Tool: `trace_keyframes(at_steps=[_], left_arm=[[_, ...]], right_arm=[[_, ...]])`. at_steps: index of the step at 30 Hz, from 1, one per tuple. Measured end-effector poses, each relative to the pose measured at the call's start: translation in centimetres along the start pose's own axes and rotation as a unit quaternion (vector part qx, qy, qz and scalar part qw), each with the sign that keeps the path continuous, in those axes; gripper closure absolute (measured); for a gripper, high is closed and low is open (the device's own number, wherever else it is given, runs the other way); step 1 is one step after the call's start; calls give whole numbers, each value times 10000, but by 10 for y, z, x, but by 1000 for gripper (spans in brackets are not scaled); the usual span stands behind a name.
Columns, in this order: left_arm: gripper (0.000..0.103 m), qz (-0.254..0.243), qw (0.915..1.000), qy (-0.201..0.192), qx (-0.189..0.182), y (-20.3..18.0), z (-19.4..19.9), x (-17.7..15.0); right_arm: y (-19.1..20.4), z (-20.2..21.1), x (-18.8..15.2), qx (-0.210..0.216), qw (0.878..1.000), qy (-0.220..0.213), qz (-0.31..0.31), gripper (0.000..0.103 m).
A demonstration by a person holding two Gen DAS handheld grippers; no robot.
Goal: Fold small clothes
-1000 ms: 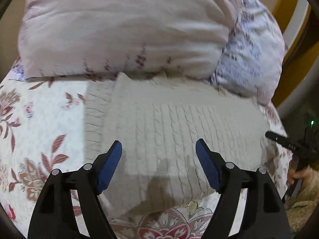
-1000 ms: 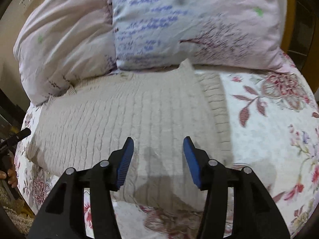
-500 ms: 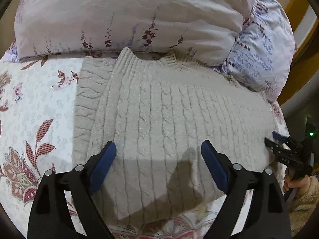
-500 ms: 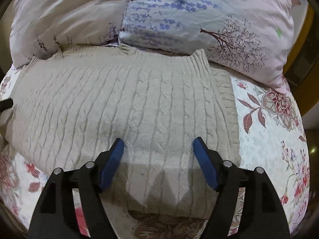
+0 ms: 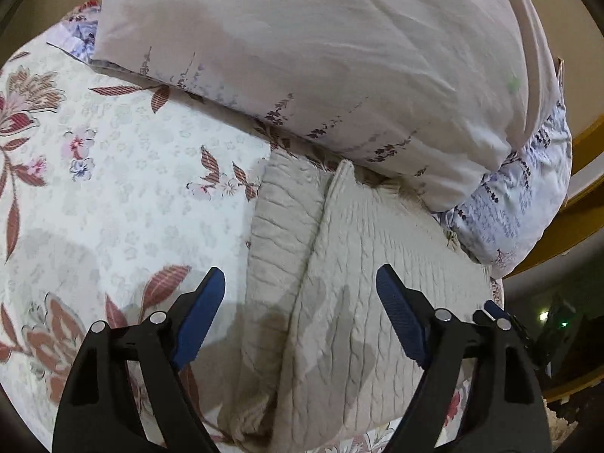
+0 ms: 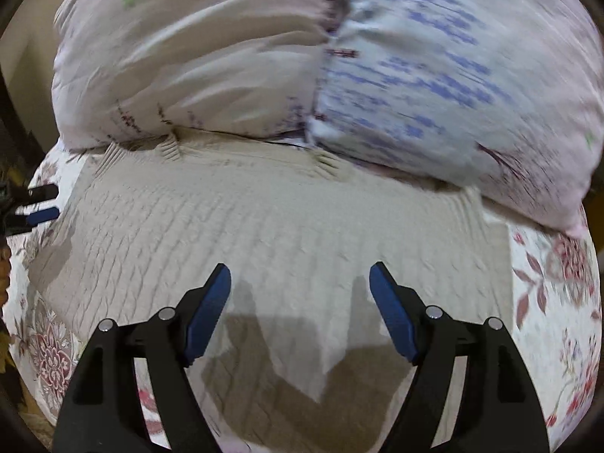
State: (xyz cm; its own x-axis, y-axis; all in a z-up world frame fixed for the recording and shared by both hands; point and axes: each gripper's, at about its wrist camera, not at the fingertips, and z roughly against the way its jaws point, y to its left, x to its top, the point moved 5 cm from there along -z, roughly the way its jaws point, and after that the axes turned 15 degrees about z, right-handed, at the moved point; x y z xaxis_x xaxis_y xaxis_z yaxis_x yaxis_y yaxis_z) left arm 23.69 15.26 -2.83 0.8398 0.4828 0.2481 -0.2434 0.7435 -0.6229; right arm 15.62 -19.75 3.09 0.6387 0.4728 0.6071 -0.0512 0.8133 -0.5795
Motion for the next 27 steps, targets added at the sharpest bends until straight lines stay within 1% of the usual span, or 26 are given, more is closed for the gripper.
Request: trace_keyframes(at_steps=[3,5,7,11,14,15,17,20,22,24,27], left_arm=[[27,-49,9999,100,-35,0,-5,2],[32,-116,9998,185,-36,-2,-8,3],[35,-173,9994,307,-20,-3,-13,3],[35,-463,9984,317,42,-10,-19,2],[35,-535,9978,389,-46,-11,-21,3],[36,-523,9977,417,-93,-11,-21,4],[42,-444,9977,470,-197,-10,-21,6],[45,-312,9977,512,-327,-6,-21,6],[45,-222,9977,499,-390,-7,-22,6],[49,-110,9972,562,-487,-7,-24,4],[57,-32,9967,623,-524,-11,-29,0]], right_arm=[[2,-10,5,-13,9999,83,109,27],[3,-15,4,-17,9998,139,125,27],[3,-16,0,-17,9998,163,102,26],[-1,-20,-6,21,9998,191,-24,24],[1,-22,-7,35,9998,186,-69,23],[0,-23,-7,38,9998,183,-73,23],[0,-23,-7,46,9998,176,-89,22],[1,-25,-6,63,9998,164,-100,22],[1,-25,-6,68,9998,157,-101,22],[0,-23,-6,71,9998,148,-106,22],[-1,-22,-6,68,9998,148,-107,22]])
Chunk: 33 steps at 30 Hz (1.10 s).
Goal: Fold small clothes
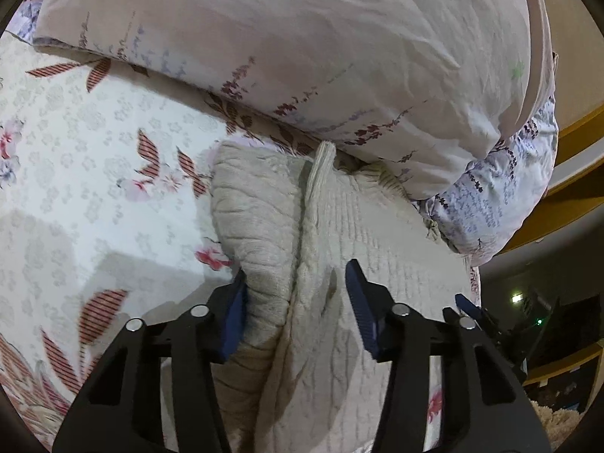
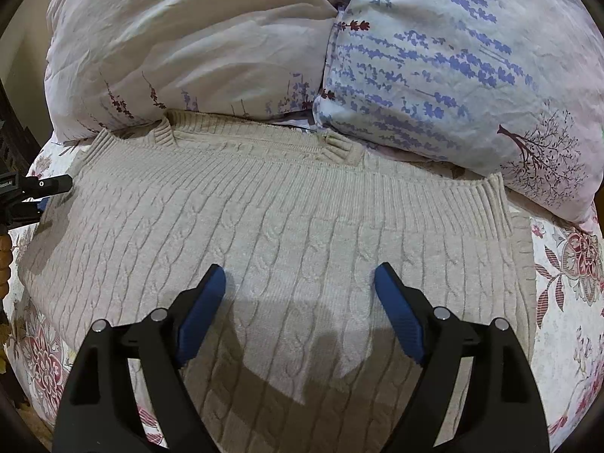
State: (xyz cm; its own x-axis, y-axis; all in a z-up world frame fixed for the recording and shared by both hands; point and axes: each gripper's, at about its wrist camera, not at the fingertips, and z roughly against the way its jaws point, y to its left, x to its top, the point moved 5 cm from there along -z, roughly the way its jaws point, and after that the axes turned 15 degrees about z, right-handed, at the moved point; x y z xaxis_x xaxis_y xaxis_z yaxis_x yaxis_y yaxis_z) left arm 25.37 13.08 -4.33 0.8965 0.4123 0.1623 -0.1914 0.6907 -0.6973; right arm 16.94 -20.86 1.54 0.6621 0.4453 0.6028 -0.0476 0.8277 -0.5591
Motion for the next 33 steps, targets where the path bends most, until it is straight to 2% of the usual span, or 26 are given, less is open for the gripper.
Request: trace_keyframes(at_steps=[2,8,14,22,27,33], left_arm=[[67,75,9999,69,-12,-2,-4,-2],[76,248,9996,89,-142,-15,-5,-5],[78,215,9988,82,-428,-50,1,-9],[79,41,9947,262,-995,-126,-2,-20],[79,-99,9900,581,-1285,-172,-26,-38],[79,-223,9874,1025,-1184,-197,-75,-73]], right_arm=[[0,0,0,3,10000,0,-3,22],[-2,2,0,5,10000,-9,-19,22],[-9,10,-2,25,9998,-60,-187,22],[-31,29,-11,-61,9982,-201,-568,22],[-50,42,-20,-136,9960,-295,-831,22],[-75,56,-42,-286,9924,-285,-1163,22]])
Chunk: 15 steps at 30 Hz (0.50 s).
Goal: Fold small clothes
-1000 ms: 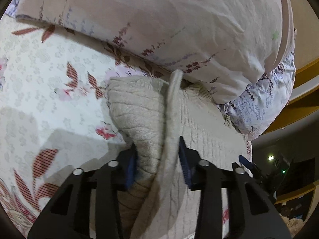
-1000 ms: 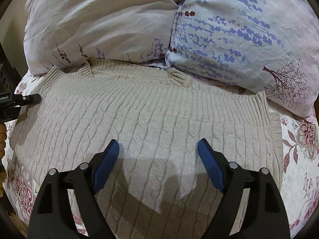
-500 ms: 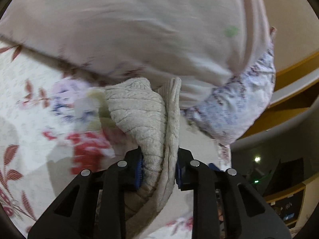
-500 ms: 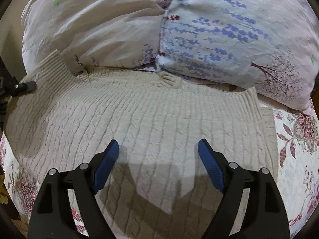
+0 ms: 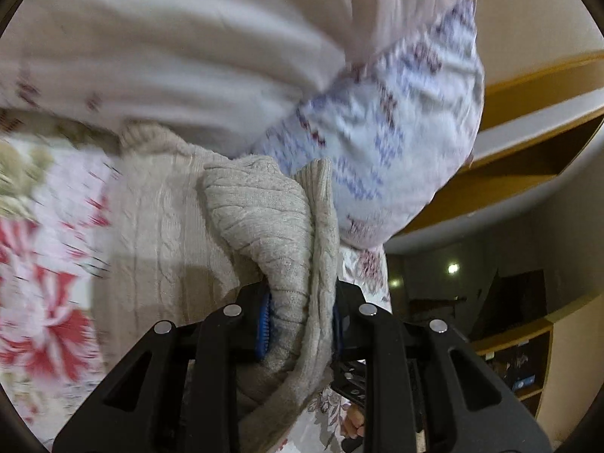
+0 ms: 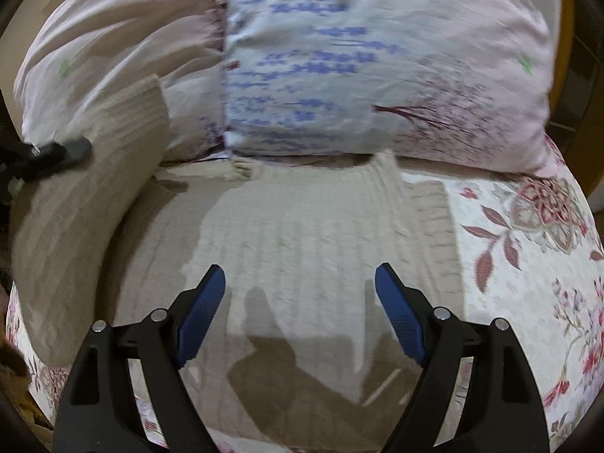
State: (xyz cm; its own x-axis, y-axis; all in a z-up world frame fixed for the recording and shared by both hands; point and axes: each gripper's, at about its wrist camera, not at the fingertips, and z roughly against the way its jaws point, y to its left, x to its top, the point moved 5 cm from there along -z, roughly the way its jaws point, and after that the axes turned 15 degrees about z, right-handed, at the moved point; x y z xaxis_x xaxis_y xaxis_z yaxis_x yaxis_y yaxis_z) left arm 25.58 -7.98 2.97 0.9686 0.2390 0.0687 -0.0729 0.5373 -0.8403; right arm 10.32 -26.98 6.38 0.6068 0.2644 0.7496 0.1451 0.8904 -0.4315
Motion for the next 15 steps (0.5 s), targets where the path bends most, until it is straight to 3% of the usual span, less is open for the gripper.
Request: trace_keyframes(at_steps=[4,6,7,8,10,13,15], left_arm=[[77,93,9989,338,299,12,-40,-15],[75,126,9987,396,281,12,-47,-17],[66,91,9989,392,246,10,-46,-17],[52,68,9989,430,145,6,-46,-18],[40,42,9983,520,-247,-6,-39,-19],[33,30,9962,569,-659,-13,-24,-20],[31,59,9962,435,-758,-12,-9,-17]], right_arm=[[-21,8,-12,-110,9997,38,-226,22],[-32,13,-18,-152,9992,39,-379,22],[-37,15,-20,-161,9989,33,-450,22],[-43,17,-21,-155,9985,14,-527,22],[-48,16,-16,-88,9980,-31,-628,22],[-53,20,-7,255,9957,-173,-873,25],[-55,23,1,754,9899,-284,-1170,25]])
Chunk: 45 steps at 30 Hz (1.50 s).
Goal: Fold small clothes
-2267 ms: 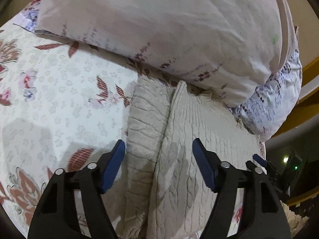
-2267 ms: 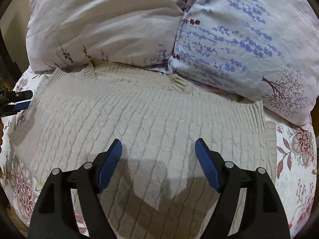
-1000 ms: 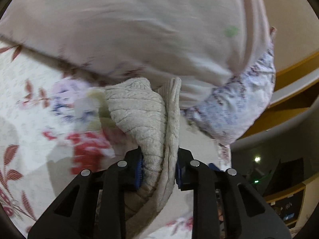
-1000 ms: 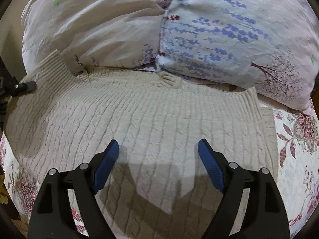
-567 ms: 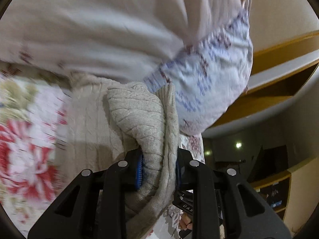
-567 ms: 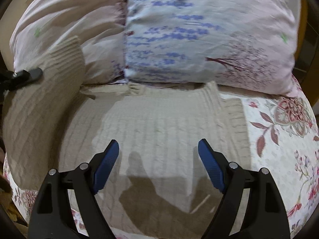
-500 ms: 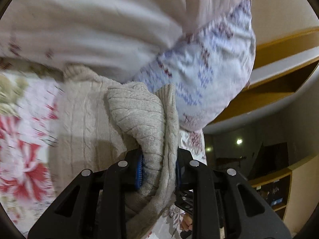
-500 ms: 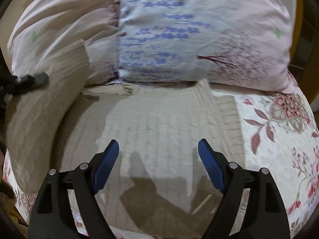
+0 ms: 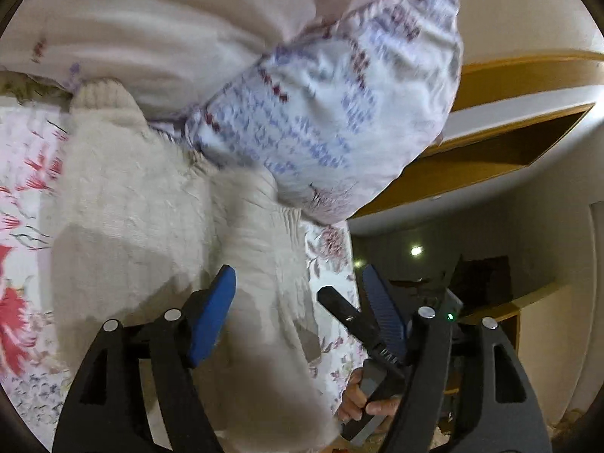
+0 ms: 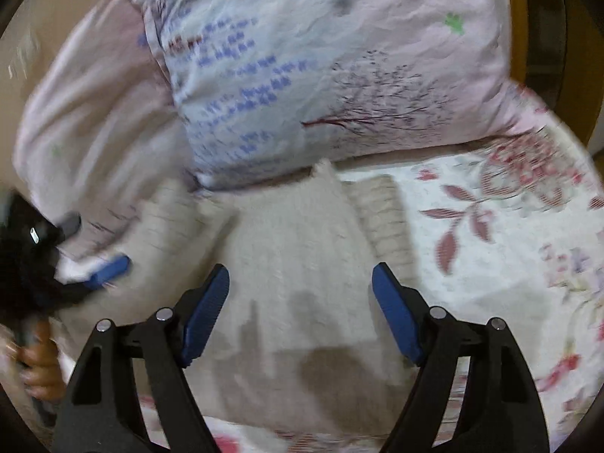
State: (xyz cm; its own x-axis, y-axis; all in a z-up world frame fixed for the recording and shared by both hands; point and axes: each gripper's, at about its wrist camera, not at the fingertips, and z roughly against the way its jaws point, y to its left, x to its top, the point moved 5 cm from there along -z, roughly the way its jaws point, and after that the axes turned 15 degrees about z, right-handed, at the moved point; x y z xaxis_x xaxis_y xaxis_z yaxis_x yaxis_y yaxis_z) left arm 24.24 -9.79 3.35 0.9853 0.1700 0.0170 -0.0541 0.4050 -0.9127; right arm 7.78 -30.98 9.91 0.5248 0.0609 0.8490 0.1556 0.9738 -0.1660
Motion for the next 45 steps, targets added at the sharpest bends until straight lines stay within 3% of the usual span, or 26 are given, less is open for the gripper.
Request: trace_keyframes(at_steps=[5,8,14,16,22,26,28,35,45], left_arm=[[31,79,9938,-859,705,25,42,16],[31,133,9868,-1111,1173,42,53,19],[31,84,9799,-1016,1714,62,46,13],[31,36,9793,-881,1820,66,40,8],[31,1,9799,-564,1912,75,22,-2],[30,51,9811,-486,1871,78,16,-5],[29,54,9815,-490,1849,77,18,-4],[17,85,9832,-679,1691,70,24,-2],[17,-112,9852,-679,1570,57,22,-5]], right_arm=[[12,-12,11,1451,9863,178,-762,31],[25,-24,10,1828,9777,484,-911,40],[41,-49,-2,1949,9714,998,-924,52],[44,-55,-6,2023,9686,1101,-934,64],[53,-69,-11,2226,9621,1203,-1018,66],[48,-80,-14,2432,9524,1145,-1436,66],[48,-81,-13,2425,9532,1081,-1445,81],[63,-59,8,2127,9721,675,-726,86],[44,-7,33,1274,9916,206,75,88]])
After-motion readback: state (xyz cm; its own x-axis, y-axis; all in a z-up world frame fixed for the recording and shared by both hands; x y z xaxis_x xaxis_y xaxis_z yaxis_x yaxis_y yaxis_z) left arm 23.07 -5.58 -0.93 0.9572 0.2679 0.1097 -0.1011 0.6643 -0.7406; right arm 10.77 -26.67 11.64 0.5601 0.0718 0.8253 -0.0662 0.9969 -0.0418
